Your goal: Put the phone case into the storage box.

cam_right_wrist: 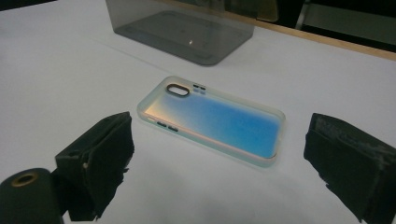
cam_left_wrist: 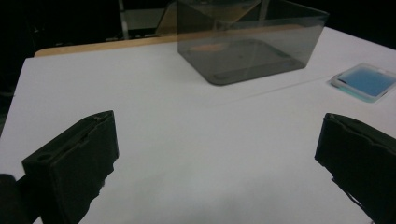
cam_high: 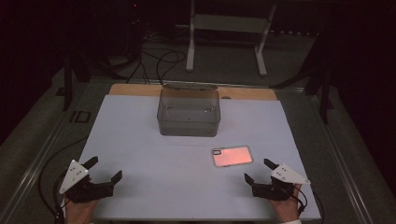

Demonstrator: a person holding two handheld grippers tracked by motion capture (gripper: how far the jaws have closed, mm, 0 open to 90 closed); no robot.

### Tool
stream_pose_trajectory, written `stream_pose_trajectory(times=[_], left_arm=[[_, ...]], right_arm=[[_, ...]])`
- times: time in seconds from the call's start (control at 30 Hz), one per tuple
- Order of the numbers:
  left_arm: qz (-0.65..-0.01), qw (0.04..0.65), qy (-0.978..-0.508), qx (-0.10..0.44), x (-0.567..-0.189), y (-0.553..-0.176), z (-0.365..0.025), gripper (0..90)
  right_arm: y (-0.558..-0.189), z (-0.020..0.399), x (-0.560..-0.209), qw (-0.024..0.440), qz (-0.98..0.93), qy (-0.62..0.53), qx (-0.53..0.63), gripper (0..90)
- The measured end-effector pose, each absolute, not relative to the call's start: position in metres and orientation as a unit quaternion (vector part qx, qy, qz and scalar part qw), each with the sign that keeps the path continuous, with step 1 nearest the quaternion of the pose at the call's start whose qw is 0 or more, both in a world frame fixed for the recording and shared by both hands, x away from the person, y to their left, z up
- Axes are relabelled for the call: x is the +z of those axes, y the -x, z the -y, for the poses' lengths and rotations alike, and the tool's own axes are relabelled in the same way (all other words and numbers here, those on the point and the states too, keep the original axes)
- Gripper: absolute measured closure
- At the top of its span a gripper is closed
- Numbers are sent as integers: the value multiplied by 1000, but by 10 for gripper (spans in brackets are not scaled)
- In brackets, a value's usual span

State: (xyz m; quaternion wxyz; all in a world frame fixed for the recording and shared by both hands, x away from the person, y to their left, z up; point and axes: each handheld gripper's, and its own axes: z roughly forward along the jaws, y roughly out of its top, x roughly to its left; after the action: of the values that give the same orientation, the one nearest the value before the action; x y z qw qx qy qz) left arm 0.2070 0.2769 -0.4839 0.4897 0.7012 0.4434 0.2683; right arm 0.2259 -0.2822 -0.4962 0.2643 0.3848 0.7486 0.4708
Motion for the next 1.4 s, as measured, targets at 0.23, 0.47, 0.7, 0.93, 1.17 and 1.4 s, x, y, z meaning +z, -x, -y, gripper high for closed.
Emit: stream_pose_trajectory(times=[0.23,0.47,0.7,0.93,1.17,1.4], left_arm=[[-440,484,-706,269,-485,-208,-275,1],[-433,488,-705,278,-484,-207,-273,4],[-428,495,-702,281,-479,-210,-271,5],[-414,493,-715,271,-473,-218,-260,4],[-400,492,-725,270,-471,-224,-249,4],[-384,493,-732,271,-466,-231,-239,4]], right_arm=[[-226,283,-496,266,-747,-384,473,82],[-226,282,-496,269,-747,-384,472,82],[-226,282,-496,271,-746,-383,473,82],[-225,282,-496,272,-745,-382,475,82],[-225,282,-496,273,-744,-382,476,82],[-225,282,-496,274,-743,-383,476,82]])
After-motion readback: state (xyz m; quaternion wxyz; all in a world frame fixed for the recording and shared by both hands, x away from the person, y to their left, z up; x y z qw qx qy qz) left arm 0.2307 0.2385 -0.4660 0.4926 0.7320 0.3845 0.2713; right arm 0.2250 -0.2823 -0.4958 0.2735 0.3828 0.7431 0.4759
